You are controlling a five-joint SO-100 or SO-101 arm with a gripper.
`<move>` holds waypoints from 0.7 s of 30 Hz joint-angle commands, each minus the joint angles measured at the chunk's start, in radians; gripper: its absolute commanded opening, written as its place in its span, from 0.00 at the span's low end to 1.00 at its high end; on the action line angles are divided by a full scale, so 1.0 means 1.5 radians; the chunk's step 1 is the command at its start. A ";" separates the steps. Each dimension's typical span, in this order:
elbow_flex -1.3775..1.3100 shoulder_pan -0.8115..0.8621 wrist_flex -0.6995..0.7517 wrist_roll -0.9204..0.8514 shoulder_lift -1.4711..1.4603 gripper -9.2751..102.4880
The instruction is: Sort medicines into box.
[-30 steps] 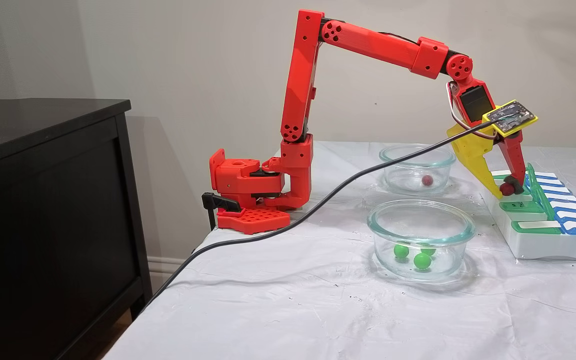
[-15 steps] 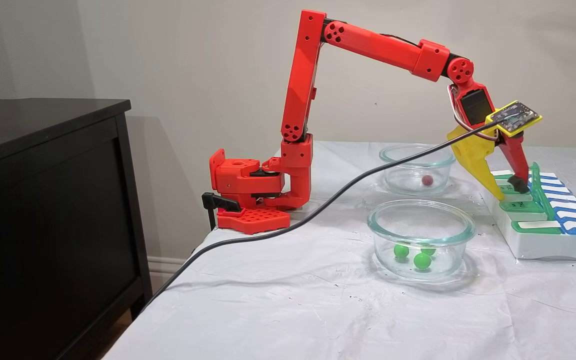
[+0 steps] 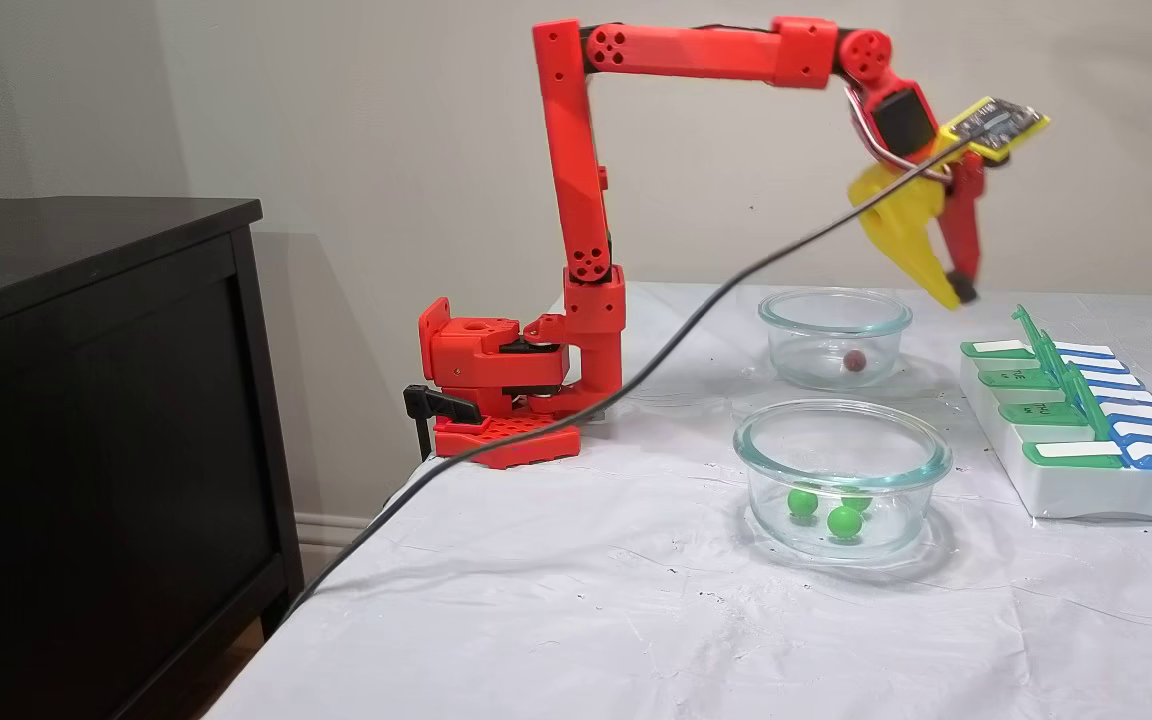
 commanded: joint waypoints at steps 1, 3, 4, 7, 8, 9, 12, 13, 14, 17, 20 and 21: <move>-0.001 -0.075 0.033 -0.033 0.083 0.08; 0.013 -0.089 0.026 -0.049 0.074 0.10; 0.019 -0.093 0.021 -0.057 0.070 0.12; 0.036 -0.109 0.021 -0.084 0.051 0.13; 0.043 -0.116 0.022 -0.090 0.041 0.14; 0.047 -0.120 0.022 -0.093 0.035 0.15; 0.065 -0.129 0.009 -0.107 0.015 0.18; 0.070 -0.132 0.007 -0.112 0.009 0.19; 0.075 -0.134 0.003 -0.121 0.004 0.20; 0.092 -0.141 -0.016 -0.128 -0.009 0.22; 0.109 -0.148 -0.039 -0.130 -0.017 0.23; 0.117 -0.149 -0.052 -0.130 -0.019 0.24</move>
